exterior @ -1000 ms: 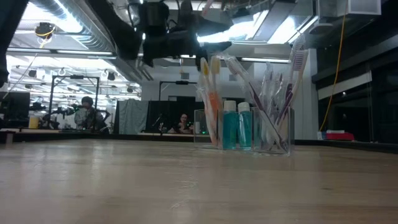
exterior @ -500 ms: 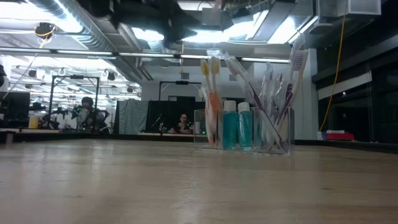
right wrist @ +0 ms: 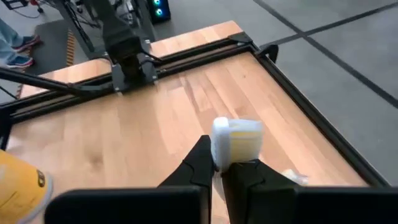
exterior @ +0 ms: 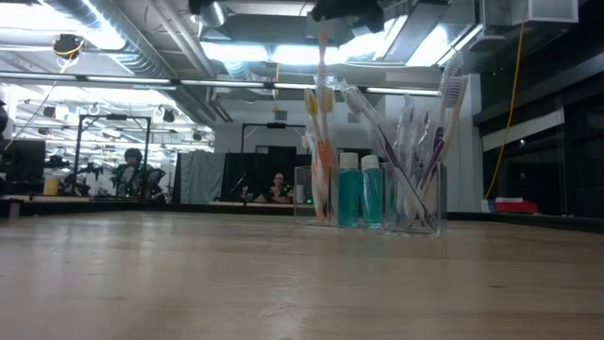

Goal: Pick & Place toothbrushing station
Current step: Put the orange toothbrush into the transparent organizer, then adjust the transparent organizer on the table

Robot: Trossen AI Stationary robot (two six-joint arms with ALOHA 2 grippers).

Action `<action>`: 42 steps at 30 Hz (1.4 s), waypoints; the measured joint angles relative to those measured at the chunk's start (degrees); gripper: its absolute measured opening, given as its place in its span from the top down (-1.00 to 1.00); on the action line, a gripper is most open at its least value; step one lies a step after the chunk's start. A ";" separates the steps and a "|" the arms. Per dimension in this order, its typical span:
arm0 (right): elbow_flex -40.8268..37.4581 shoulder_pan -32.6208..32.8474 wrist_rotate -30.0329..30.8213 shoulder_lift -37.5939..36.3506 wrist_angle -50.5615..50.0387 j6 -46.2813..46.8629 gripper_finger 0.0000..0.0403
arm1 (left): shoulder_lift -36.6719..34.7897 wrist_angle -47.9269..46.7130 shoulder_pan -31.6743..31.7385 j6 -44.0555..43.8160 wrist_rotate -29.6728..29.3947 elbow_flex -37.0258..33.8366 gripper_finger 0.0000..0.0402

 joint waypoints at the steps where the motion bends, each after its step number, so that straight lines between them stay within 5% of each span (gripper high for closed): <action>1: -0.12 0.50 0.69 0.31 0.30 0.00 0.92 | -0.65 0.14 -2.00 -0.30 -2.35 0.00 -0.17; 13: -19.18 2.29 1.72 -3.34 17.02 8.52 0.92 | -1.70 0.56 -22.57 0.16 -28.18 0.00 -0.17; 31: -33.74 -1.29 -3.62 -2.32 31.76 17.67 0.92 | -1.70 3.40 -35.39 1.81 -43.85 0.00 -0.17; 42: -34.97 -2.60 -4.10 -1.37 33.44 21.21 0.15 | -0.02 2.06 -38.48 1.59 -47.66 0.00 -0.17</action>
